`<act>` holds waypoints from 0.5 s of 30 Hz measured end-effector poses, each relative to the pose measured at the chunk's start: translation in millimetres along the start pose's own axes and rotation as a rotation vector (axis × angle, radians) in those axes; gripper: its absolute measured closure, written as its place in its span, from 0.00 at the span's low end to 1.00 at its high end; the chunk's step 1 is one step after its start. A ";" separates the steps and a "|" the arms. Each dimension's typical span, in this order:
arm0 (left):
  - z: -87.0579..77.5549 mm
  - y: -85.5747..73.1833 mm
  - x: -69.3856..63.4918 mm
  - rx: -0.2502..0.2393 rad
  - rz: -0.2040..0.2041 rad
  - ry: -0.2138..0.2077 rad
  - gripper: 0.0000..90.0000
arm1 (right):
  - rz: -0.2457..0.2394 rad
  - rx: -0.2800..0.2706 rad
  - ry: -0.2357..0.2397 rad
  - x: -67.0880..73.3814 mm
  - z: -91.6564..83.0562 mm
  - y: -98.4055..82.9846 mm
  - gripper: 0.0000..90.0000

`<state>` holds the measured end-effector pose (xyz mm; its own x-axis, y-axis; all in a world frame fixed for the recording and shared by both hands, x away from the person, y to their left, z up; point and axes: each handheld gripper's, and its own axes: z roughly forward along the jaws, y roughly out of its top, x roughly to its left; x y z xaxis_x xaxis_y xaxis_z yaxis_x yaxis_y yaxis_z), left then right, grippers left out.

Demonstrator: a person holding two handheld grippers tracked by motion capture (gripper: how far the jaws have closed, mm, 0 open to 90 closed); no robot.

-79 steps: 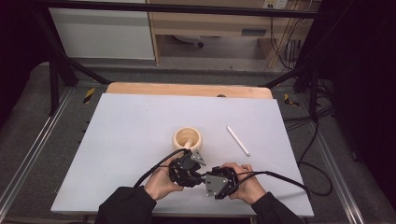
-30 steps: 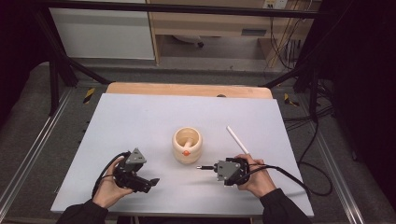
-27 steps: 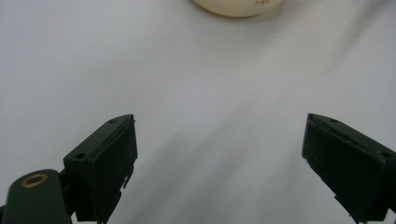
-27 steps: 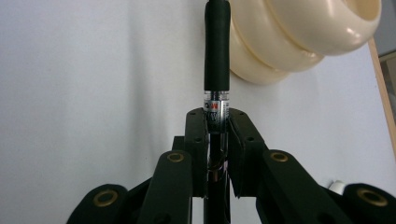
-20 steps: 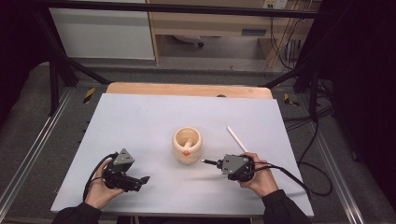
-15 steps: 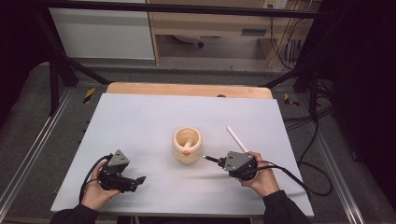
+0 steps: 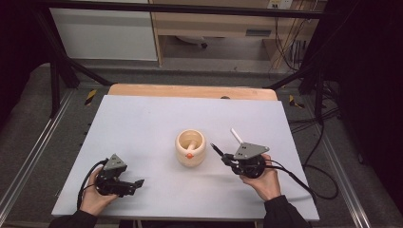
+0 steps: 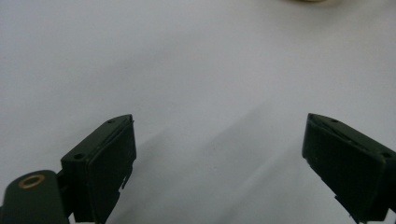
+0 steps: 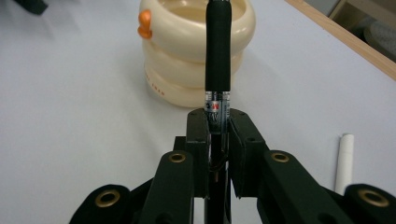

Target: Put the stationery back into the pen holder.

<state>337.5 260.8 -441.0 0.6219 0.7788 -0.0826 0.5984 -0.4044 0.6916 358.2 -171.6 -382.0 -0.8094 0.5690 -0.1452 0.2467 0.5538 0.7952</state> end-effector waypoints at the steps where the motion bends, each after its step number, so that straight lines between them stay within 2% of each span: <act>1: 0.0 -0.1 -0.1 -0.001 -0.002 0.000 0.11 | 0.022 -0.009 -0.002 -0.7 -0.2 0.9 0.89; 3: 0.1 -0.1 -0.2 0.000 -0.007 -0.001 0.11 | 0.066 -0.031 -0.002 -2.4 -1.5 2.8 0.89; 15: 0.7 -0.9 -0.1 0.002 -0.007 0.000 0.11 | 0.242 -0.157 -0.021 -10.9 -9.0 23.8 0.89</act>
<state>337.3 260.7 -442.1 0.6178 0.7815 -0.0869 0.6036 -0.4004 0.6895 368.1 -170.1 -356.2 -0.7256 0.6864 0.0491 0.3442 0.3002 0.8896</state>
